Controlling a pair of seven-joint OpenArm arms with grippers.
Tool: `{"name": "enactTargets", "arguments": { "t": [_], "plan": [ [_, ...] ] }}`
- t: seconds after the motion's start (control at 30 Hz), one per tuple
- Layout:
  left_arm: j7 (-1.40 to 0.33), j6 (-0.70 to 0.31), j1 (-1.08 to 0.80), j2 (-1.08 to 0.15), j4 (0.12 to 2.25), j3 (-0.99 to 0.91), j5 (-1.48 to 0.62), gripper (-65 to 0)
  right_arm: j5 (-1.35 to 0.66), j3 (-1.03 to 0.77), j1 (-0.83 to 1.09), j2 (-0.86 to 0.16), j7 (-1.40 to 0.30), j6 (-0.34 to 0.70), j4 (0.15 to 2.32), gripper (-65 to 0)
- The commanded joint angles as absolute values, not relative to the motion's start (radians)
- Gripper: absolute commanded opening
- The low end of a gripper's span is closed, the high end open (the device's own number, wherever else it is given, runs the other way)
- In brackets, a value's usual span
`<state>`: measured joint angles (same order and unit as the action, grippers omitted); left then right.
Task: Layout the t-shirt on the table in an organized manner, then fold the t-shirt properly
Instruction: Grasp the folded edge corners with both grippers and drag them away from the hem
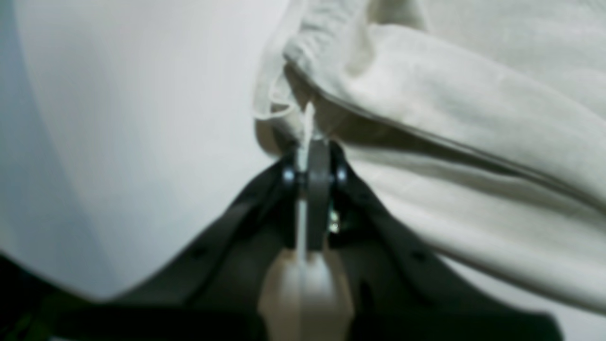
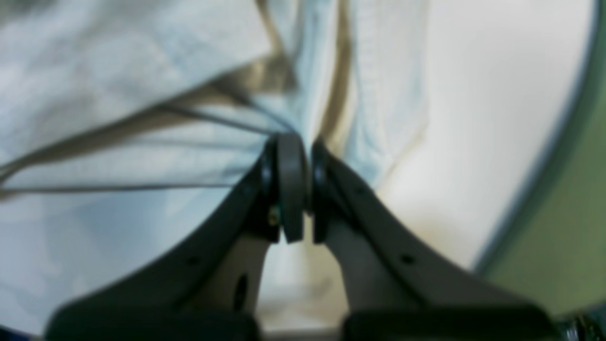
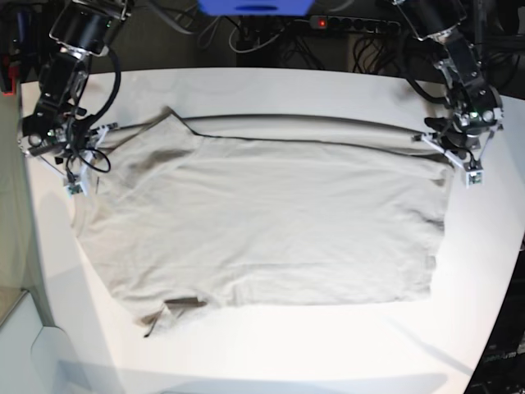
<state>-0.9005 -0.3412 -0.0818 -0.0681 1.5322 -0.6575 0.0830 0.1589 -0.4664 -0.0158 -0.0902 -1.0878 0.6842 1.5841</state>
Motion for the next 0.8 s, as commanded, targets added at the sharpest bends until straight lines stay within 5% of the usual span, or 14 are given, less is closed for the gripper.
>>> {"name": "enactTargets", "arguments": {
  "t": [0.0, 0.3, 0.77],
  "plan": [
    [-0.917, -0.332, -0.085, -0.082, 1.577, -0.659, 0.11, -64.5, 0.179, -0.472, -0.024, -0.107, -1.078, 0.698, 1.618, -65.0],
    [-0.989, -0.332, -0.191, -0.081, 1.722, -0.661, 0.102, -64.5, 0.176, -0.475, 0.073, -0.131, -1.076, 0.698, 1.65, -65.0],
    [-0.923, -0.334, -0.219, -0.081, 1.673, -0.659, 0.101, -64.5, 0.176, -0.475, 0.142, -0.125, -1.076, 0.698, 1.65, -65.0]
  ]
}}
